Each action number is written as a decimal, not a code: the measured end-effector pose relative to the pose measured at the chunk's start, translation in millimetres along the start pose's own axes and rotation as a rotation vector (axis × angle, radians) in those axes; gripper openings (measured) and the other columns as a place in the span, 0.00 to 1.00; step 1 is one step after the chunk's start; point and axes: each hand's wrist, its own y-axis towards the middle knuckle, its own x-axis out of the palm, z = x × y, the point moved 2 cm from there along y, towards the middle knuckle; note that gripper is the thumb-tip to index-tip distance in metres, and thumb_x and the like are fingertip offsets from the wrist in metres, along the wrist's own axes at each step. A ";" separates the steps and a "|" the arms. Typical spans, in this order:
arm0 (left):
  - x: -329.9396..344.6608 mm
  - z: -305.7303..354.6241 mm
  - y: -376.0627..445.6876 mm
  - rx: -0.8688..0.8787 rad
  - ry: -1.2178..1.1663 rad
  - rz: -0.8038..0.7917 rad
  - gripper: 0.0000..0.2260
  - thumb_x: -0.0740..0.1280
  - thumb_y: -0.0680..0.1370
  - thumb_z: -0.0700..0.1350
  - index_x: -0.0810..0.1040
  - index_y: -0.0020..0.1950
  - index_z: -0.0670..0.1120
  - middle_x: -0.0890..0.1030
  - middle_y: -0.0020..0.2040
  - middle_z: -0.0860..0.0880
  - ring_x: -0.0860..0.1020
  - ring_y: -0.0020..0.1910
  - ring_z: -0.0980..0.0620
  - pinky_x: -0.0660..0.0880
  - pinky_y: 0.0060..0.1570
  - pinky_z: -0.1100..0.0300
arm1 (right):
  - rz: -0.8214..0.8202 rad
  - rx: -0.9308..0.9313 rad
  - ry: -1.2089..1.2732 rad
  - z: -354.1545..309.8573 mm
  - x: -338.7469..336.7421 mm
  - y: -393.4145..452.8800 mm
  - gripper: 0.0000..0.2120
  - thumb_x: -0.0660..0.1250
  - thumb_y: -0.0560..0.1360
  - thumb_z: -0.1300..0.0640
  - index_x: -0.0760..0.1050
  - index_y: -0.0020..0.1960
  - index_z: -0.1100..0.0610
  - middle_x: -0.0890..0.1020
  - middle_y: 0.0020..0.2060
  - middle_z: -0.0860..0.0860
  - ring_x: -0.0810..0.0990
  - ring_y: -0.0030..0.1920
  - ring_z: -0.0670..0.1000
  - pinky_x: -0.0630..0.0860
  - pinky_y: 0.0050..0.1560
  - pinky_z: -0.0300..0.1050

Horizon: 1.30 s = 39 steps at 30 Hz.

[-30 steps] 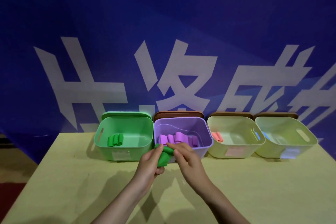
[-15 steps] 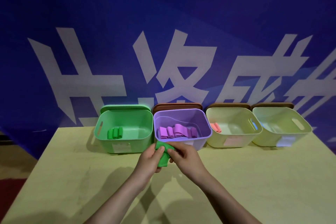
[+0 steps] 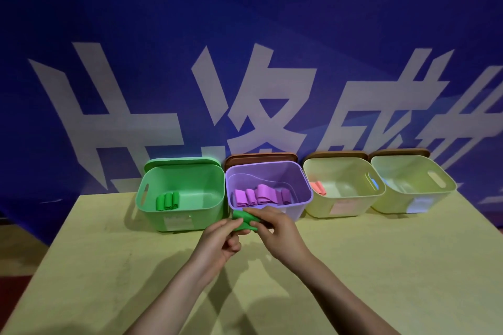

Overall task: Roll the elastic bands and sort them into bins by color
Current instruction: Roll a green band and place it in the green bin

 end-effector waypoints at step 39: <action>-30.9 29.0 18.4 0.167 -0.401 0.142 0.08 0.62 0.78 0.35 0.74 0.40 0.42 0.70 0.28 0.51 0.66 0.23 0.61 0.65 0.23 0.70 | 0.121 -0.189 -0.061 -22.2 47.0 36.5 0.06 0.69 0.72 0.62 0.79 0.49 0.60 0.79 0.42 0.53 0.75 0.43 0.43 0.67 0.52 0.25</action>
